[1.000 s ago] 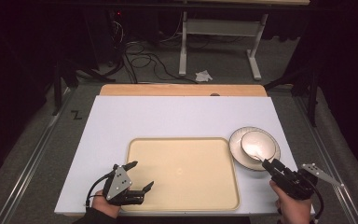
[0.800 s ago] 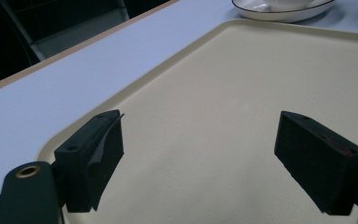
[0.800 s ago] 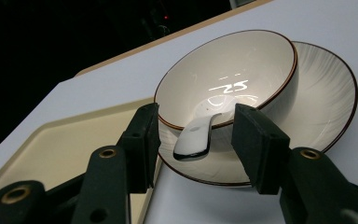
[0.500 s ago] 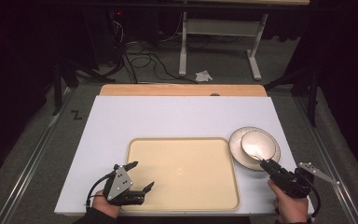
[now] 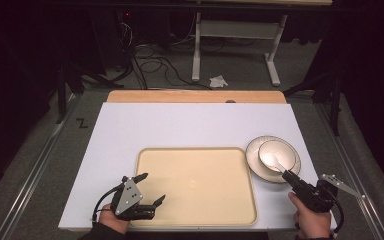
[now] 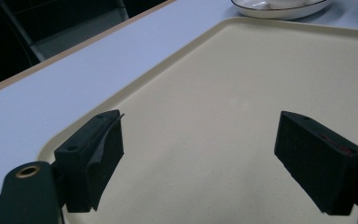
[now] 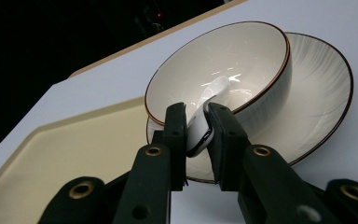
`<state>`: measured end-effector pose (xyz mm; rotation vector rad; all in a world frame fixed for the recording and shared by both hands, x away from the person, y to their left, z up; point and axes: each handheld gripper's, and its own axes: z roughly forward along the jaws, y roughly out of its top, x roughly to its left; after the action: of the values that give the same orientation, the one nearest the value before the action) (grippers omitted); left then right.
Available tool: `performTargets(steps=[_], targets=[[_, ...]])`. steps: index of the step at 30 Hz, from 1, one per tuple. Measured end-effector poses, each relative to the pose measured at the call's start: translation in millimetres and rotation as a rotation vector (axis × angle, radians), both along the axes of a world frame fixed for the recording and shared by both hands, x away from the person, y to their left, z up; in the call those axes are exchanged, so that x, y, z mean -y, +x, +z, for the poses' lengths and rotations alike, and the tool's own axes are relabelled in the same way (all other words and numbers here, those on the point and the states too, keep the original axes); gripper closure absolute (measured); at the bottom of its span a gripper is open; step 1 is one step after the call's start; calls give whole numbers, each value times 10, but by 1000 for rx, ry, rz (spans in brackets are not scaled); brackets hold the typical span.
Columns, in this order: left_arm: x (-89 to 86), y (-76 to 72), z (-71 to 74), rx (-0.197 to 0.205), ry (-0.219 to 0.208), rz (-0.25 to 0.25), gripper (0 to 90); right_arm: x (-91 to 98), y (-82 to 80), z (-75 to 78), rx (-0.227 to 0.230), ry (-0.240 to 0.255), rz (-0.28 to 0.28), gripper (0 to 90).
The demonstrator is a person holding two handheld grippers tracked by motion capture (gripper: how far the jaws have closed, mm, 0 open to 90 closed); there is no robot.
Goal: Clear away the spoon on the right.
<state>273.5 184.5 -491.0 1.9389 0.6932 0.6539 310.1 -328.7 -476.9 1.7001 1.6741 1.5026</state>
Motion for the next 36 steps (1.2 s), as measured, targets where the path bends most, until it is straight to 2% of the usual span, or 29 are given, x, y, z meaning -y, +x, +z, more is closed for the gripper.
performTargets(steps=[8, 36], targets=[[-1, -1, 2, 1, 3, 0, 160, -24, -2, 18, 13, -31, 2, 861], [0, -4, 3, 2, 3, -2, 159, -38, -5, 29, 68, -141, 51, 866]])
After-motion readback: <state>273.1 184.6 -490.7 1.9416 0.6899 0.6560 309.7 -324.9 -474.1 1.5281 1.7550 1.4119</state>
